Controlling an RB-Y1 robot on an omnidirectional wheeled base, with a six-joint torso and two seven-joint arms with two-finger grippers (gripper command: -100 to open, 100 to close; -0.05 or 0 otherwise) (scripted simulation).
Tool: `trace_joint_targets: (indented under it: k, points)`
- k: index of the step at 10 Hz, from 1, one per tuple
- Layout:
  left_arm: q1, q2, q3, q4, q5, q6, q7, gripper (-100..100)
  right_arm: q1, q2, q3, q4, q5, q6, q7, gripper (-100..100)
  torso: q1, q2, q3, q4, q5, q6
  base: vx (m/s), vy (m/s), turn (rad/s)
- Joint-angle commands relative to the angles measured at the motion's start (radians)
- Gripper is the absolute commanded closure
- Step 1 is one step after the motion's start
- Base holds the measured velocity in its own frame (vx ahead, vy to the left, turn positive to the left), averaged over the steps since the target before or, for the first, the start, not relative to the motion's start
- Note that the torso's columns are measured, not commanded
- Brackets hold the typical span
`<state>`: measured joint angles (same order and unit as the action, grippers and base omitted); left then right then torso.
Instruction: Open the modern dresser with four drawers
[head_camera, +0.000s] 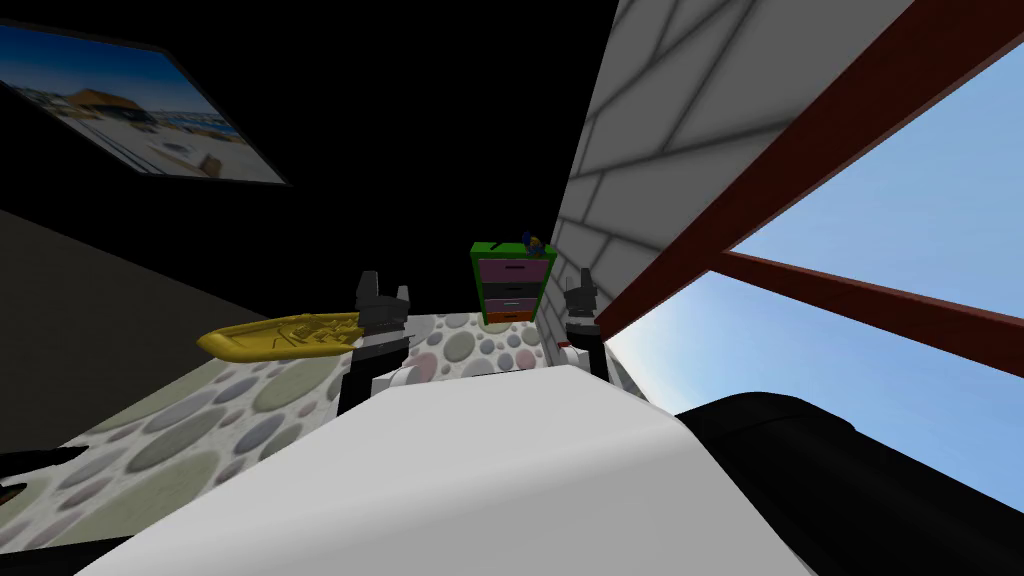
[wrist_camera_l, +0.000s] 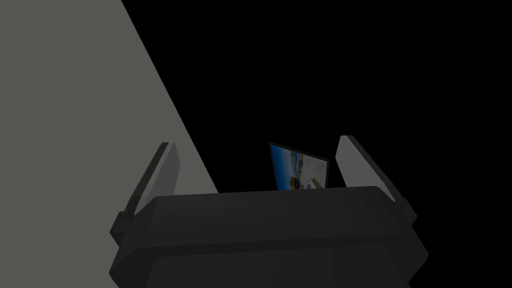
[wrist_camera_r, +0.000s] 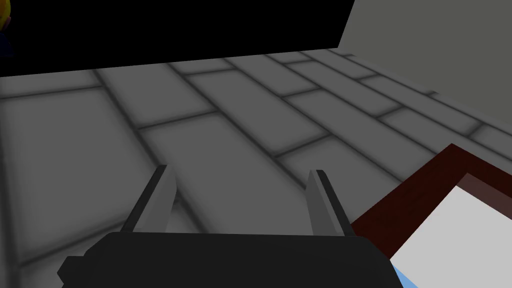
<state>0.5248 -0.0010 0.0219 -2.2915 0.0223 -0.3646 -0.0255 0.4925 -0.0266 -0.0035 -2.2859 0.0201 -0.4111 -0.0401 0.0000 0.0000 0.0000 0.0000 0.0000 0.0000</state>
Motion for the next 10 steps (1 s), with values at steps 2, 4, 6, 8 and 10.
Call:
trace_joint_targets:
  k: [2,4,6,8,10]
  points:
    - [0.000,0.000,0.000,0.000,0.000,0.000,0.000,0,0.000,0.000,0.000,0.000,0.000,0.000,0.000,0,0.000,0.104,-0.209,0.105,0.000,0.000,0.000,0.000,0.000]
    - [0.000,0.000,0.000,0.000,0.000,0.000,0.000,0,0.000,0.000,0.000,0.000,0.000,0.000,0.000,0,0.000,0.248,-0.497,0.248,0.000,0.000,0.000,0.000,0.000]
    - [0.000,0.000,0.000,0.000,0.000,0.000,0.000,0,0.000,0.000,0.000,0.000,0.000,0.000,0.000,0,0.000,0.396,-0.792,0.396,0.000,0.000,0.000,0.000,0.000]
    - [0.000,0.000,0.000,0.000,0.000,0.000,0.000,0,0.000,0.000,0.000,0.000,0.000,0.000,0.000,0,0.000,0.544,-1.087,0.544,0.000,0.000,0.000,0.000,0.000]
    - [0.000,0.000,0.000,0.000,0.000,0.000,0.000,0,-0.001,-0.030,-0.002,0.002,0.013,0.003,0.013,-100,0.000,0.691,-1.382,0.691,0.000,0.000,0.010,0.005,-0.004]
